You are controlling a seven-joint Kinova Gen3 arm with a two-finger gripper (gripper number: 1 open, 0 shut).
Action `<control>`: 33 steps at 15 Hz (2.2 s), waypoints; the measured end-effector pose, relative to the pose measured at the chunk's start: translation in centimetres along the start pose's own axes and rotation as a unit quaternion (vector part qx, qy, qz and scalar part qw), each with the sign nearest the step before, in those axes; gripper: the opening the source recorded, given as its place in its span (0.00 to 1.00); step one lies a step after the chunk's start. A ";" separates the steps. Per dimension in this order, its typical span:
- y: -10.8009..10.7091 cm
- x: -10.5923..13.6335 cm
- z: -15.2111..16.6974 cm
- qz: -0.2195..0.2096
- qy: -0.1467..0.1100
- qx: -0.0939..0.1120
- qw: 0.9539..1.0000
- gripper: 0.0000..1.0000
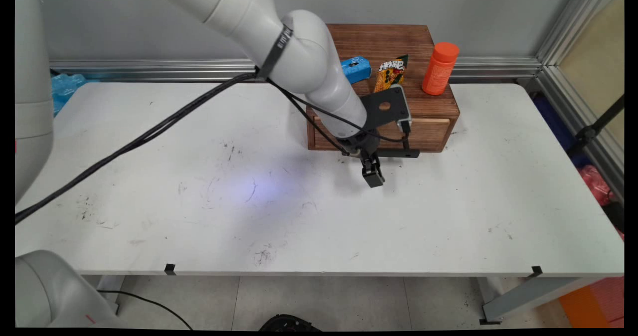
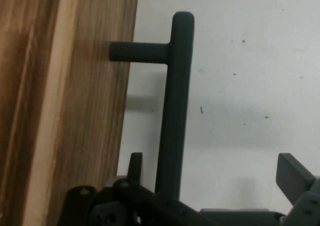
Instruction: Open the drawer
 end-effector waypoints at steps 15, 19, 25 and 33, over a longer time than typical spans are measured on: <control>0.9 1.1 2.9 -0.004 -0.027 0.013 1.000 1.00; 1.4 1.2 3.0 -0.003 -0.032 0.009 0.999 1.00; 2.8 1.2 2.6 0.002 -0.035 -0.003 0.999 1.00; 5.5 0.9 1.5 0.011 -0.039 -0.022 0.999 1.00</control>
